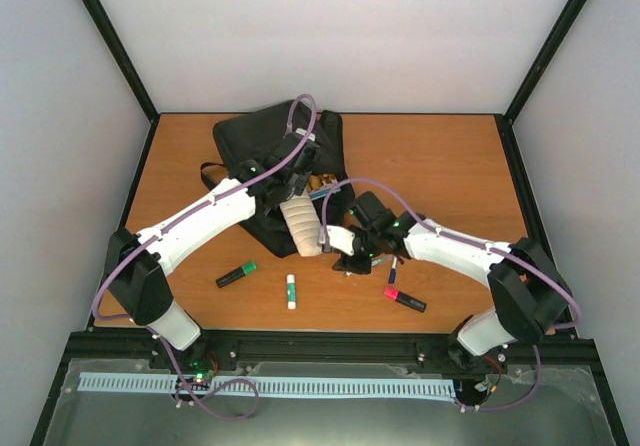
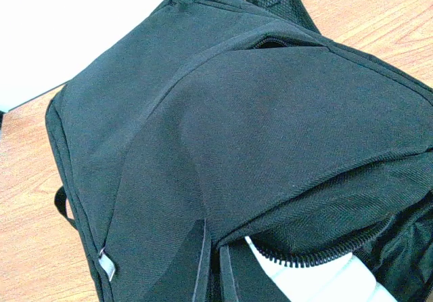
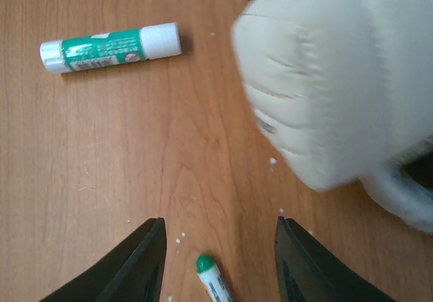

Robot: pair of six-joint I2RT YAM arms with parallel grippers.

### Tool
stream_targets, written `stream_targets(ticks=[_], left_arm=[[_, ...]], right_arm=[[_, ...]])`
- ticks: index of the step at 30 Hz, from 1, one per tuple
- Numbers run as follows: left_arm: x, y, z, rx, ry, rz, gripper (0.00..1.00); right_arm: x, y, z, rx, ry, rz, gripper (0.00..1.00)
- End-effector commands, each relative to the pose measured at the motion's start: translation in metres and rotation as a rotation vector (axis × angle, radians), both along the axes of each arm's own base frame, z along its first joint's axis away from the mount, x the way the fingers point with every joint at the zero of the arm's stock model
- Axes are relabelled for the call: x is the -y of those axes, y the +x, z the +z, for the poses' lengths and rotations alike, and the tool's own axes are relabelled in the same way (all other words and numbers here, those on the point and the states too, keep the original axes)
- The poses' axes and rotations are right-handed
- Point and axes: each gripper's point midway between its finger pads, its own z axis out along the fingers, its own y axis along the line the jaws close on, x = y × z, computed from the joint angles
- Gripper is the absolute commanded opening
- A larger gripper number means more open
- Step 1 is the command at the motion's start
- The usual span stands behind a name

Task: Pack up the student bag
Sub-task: Place the stationery in the student bag.

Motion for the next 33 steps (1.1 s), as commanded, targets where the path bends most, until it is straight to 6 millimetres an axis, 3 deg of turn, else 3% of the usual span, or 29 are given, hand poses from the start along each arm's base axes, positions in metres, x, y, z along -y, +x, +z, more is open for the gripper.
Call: stream_targets(ticks=[1, 5, 10, 19, 26, 33], left_arm=[[0.006, 0.001, 0.044, 0.097, -0.119, -0.004, 0.01], [0.008, 0.001, 0.047, 0.094, -0.124, -0.014, 0.01], [0.009, 0.000, 0.049, 0.090, -0.126, -0.024, 0.01], [0.014, -0.002, 0.047, 0.068, -0.136, -0.053, 0.01], [0.015, -0.004, 0.048, 0.062, -0.142, -0.063, 0.01], [0.014, -0.006, 0.050, 0.061, -0.145, -0.068, 0.01]], right_arm=[[-0.015, 0.003, -0.007, 0.231, -0.054, 0.088, 0.43], [-0.027, 0.011, -0.012, 0.335, -0.098, 0.114, 0.32], [-0.041, 0.037, -0.001, 0.465, -0.096, 0.097, 0.23], [-0.067, 0.088, 0.017, 0.658, -0.094, 0.029, 0.20], [-0.084, 0.126, 0.018, 0.758, -0.121, -0.050, 0.20], [-0.099, 0.144, 0.025, 0.840, -0.078, -0.081, 0.25]])
